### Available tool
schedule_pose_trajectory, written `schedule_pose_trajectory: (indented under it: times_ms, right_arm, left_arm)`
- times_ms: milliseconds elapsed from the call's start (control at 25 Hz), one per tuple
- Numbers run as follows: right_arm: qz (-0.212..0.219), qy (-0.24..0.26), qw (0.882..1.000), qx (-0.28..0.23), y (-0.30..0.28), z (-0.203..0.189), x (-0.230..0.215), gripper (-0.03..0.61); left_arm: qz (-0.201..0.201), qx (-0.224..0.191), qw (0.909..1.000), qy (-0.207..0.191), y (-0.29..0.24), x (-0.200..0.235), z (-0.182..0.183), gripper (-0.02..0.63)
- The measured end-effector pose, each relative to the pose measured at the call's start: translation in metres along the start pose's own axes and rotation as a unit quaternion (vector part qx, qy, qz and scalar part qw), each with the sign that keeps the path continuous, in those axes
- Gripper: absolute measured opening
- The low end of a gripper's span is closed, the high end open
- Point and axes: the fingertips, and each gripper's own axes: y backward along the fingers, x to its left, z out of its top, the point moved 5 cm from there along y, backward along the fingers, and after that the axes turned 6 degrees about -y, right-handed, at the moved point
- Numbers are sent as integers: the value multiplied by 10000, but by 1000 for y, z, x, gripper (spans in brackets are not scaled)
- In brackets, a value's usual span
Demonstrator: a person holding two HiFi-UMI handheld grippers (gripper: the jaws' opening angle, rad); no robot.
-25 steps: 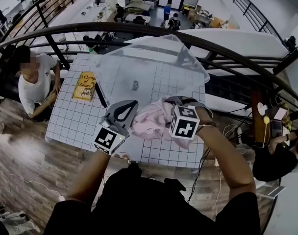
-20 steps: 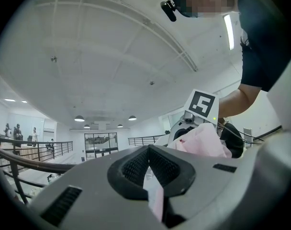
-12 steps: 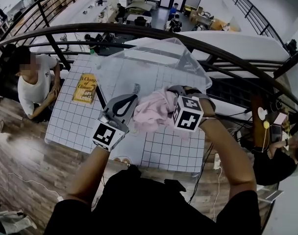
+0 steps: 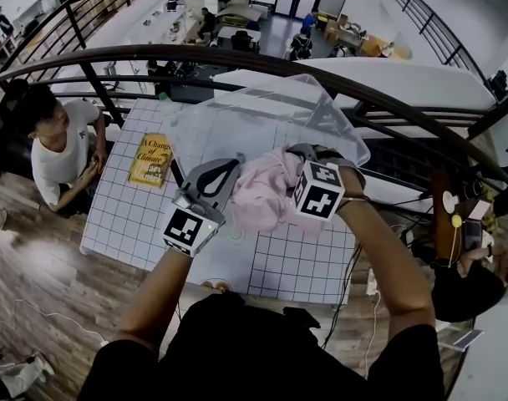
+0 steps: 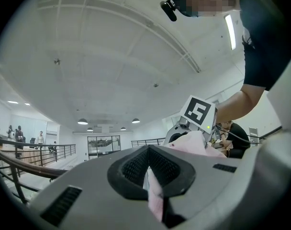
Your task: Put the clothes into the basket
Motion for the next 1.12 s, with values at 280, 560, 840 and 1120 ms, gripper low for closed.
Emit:
schedule_pose_trajectory:
  times_ms: [280, 560, 840, 1120]
  right_arm:
    - [-127, -53, 9999, 71, -20, 13, -30, 370]
    - [-262, -64, 9996, -27, -39, 23, -60, 371]
    - [-178, 99, 9997, -133, -75, 14, -78, 370]
    - [89, 221, 9997, -109, -123, 3, -88, 370]
  left_arm:
    - [-79, 33, 10000, -8, -13, 30, -8, 3]
    - [-11, 50, 10000, 49, -26, 50, -17, 3]
    - [210, 173, 9996, 100, -44, 54, -37, 3]
    - [417, 284, 9985, 198, -62, 57, -63, 3]
